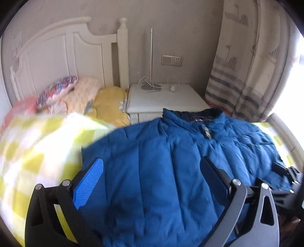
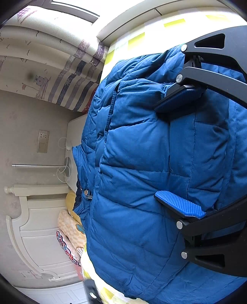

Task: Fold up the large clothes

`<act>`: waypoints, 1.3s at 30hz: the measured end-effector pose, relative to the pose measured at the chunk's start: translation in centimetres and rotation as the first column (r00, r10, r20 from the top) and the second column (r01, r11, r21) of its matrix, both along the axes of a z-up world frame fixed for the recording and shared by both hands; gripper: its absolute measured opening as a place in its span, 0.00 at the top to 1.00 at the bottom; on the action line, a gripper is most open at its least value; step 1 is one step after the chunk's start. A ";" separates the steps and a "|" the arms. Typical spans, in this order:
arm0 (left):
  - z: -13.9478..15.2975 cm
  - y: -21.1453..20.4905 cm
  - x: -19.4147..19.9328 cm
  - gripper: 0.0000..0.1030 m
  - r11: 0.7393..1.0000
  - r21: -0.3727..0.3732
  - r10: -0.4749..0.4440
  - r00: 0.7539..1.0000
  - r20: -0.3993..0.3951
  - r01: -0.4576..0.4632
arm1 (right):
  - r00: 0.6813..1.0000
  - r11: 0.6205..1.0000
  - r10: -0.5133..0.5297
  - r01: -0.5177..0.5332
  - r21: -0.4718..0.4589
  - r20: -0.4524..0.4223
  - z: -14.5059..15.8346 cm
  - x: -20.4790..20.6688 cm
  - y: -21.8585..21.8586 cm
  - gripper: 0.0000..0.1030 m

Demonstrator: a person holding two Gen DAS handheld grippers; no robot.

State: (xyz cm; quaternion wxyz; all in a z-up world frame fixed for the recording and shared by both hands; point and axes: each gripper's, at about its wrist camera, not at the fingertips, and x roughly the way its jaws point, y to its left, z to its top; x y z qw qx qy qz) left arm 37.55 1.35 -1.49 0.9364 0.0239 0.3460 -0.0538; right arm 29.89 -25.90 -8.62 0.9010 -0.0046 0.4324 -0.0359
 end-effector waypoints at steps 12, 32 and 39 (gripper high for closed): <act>-3.4 1.6 3.9 0.02 0.997 -0.042 0.060 0.982 -0.177 -0.069 | 1.000 0.999 0.014 -0.014 0.032 0.000 0.1 -0.2 0.1 0.16; -6.6 -1.1 -2.0 0.02 0.997 0.041 -0.054 0.991 -0.125 0.059 | 0.972 0.970 -0.109 0.059 0.237 0.206 5.2 -2.1 -2.9 0.15; -6.7 -1.1 -1.9 0.02 0.997 0.042 -0.053 0.991 -0.124 0.059 | 0.993 0.995 0.072 -0.078 0.062 0.091 5.4 5.5 1.3 0.20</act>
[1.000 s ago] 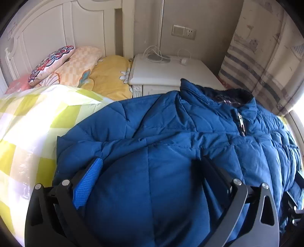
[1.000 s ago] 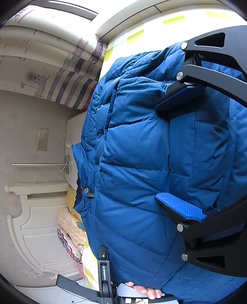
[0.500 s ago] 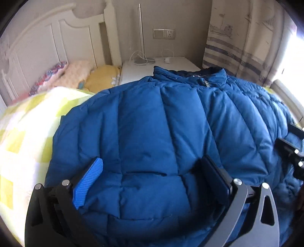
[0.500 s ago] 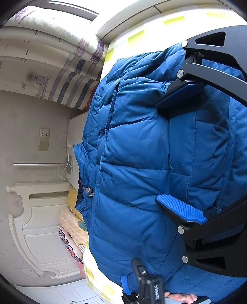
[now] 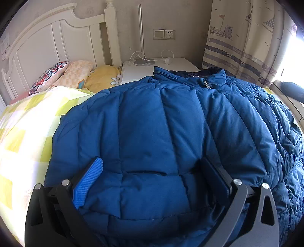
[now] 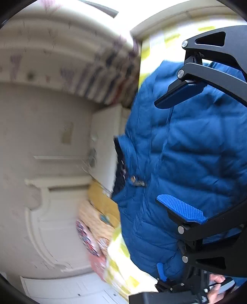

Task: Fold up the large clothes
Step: 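Grasp the folded jacket edge with the right gripper and smooth it flat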

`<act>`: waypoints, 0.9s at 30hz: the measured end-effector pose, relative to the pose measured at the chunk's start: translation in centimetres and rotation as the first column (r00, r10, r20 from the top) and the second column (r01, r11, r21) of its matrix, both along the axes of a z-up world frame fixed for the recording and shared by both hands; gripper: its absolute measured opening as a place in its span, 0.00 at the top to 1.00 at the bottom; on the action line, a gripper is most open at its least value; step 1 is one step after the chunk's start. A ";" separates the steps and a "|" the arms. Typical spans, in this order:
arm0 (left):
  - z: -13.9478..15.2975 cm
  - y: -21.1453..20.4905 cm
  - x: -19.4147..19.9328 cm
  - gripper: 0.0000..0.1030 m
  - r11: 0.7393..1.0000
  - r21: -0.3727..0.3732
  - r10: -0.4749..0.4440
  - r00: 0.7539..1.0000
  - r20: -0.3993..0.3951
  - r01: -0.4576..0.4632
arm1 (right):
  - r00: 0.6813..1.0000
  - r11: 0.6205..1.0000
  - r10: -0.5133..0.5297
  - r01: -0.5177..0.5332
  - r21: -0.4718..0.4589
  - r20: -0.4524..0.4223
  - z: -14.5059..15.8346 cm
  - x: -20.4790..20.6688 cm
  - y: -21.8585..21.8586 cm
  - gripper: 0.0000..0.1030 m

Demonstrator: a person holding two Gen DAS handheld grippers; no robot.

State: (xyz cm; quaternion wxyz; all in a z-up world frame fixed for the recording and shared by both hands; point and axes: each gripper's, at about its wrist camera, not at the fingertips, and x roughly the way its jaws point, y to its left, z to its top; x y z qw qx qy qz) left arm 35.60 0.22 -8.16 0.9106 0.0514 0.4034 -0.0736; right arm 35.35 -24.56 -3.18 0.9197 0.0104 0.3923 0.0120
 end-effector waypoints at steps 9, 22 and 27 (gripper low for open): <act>0.0 -0.1 -0.2 0.02 1.000 -0.003 0.000 1.000 -0.001 0.000 | 0.993 1.000 -0.007 0.009 0.016 -0.122 -4.1 1.6 -0.5 0.23; -0.1 -0.1 -0.3 0.02 1.000 0.003 0.000 1.000 0.002 0.000 | 0.989 0.992 -0.129 0.129 -0.001 -0.073 -3.0 -0.3 -4.4 0.15; -0.1 -0.1 -0.4 0.02 1.000 0.002 0.000 1.000 0.002 0.000 | 0.966 0.976 -0.220 0.215 -0.044 -0.138 -5.0 2.3 -7.8 0.13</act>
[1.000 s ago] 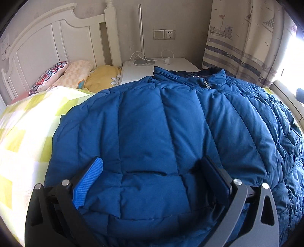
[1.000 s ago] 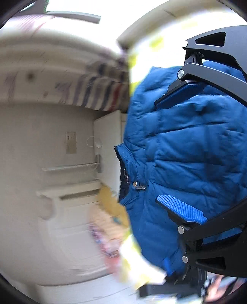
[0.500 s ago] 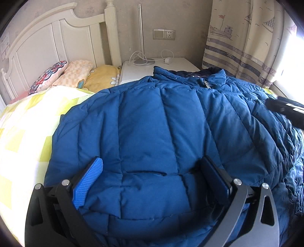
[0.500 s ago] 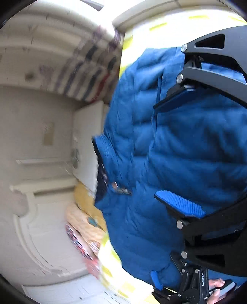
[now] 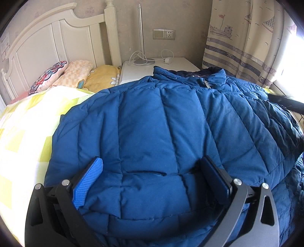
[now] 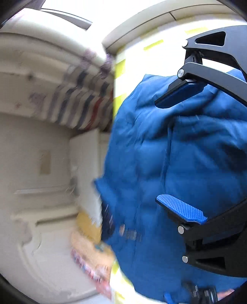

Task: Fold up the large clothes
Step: 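Grasp the folded jacket edge with the right gripper and smooth it flat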

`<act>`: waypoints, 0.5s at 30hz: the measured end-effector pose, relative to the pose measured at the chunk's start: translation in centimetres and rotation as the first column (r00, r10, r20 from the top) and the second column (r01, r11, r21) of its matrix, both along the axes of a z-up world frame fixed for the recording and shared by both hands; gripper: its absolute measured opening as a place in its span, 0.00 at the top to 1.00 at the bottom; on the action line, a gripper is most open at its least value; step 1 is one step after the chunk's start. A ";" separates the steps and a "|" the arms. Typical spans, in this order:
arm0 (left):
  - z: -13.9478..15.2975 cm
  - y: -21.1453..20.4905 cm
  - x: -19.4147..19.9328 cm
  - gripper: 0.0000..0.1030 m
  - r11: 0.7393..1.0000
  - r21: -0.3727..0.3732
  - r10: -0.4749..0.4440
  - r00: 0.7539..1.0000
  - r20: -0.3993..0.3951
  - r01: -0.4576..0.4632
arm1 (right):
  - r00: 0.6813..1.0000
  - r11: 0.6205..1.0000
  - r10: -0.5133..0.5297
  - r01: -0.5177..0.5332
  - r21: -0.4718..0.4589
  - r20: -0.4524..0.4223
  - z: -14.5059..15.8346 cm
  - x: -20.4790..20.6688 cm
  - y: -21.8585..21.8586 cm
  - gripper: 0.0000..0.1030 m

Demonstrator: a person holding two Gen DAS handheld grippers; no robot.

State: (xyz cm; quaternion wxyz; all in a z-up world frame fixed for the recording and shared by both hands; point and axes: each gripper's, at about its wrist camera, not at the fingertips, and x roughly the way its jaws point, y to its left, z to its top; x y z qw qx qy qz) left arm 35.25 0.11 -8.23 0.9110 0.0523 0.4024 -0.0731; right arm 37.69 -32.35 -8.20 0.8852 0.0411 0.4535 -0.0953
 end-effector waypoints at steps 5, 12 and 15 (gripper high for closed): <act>0.0 -0.1 0.0 0.02 1.000 -0.001 0.000 1.000 0.000 0.000 | 0.999 0.985 -0.014 0.023 0.172 -0.052 -1.9 0.2 -2.8 0.09; 0.0 0.0 0.0 0.02 1.000 -0.002 0.000 1.000 -0.001 0.000 | 0.996 0.994 0.015 -0.023 0.105 0.085 2.3 -5.2 0.1 0.09; 0.0 0.0 0.0 0.02 1.000 -0.003 0.000 1.000 -0.001 0.000 | 0.993 0.994 0.097 -0.100 0.032 0.074 2.3 -6.8 2.5 0.08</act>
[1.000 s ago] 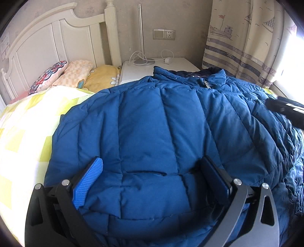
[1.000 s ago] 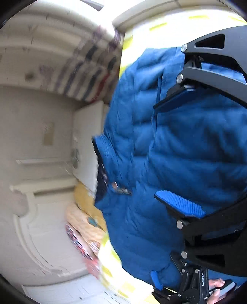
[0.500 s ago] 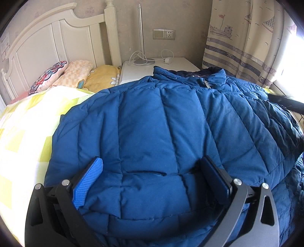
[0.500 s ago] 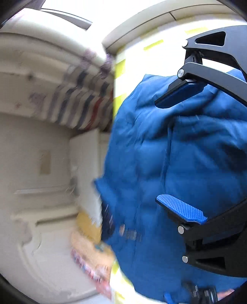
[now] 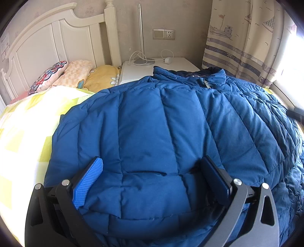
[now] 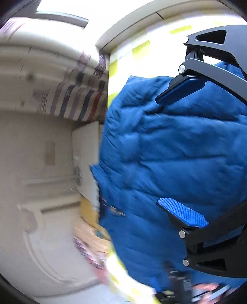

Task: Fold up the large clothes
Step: 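Grasp the folded jacket edge with the right gripper and smooth it flat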

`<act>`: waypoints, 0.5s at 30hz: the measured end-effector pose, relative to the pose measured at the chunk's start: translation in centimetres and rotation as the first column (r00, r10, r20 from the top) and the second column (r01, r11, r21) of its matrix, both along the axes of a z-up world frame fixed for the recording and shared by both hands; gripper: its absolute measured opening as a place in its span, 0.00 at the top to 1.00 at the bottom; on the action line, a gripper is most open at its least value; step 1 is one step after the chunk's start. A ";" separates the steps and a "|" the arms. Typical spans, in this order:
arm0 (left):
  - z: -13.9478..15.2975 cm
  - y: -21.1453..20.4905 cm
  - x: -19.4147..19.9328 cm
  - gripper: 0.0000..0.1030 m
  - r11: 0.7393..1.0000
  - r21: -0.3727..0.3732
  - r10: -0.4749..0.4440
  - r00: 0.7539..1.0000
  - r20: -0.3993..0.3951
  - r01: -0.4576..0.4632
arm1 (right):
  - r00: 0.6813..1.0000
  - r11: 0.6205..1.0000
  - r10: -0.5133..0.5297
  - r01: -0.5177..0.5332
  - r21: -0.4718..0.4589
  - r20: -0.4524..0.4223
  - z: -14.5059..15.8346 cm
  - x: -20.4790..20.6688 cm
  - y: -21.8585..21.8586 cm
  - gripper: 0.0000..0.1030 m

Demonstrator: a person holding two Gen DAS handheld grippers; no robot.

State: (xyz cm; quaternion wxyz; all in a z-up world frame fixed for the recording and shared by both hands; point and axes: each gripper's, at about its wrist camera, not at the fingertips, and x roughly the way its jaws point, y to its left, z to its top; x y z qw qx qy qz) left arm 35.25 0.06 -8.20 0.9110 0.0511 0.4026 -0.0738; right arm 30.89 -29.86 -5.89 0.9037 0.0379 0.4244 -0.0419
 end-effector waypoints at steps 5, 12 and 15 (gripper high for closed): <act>0.0 0.0 0.0 0.02 1.000 0.000 0.001 1.000 0.000 -0.001 | 0.994 0.999 0.040 -0.041 -0.004 -0.106 -3.6 0.5 0.4 0.05; -0.1 0.0 -0.1 0.02 1.000 0.005 0.003 1.000 0.000 -0.003 | 0.999 0.996 0.035 -0.034 -0.079 0.016 -0.3 -2.9 2.6 0.06; -0.1 0.0 -0.1 0.02 1.000 0.006 0.003 1.000 0.000 -0.003 | 0.994 0.990 0.108 -0.110 -0.083 -0.036 -1.8 -3.2 4.0 0.06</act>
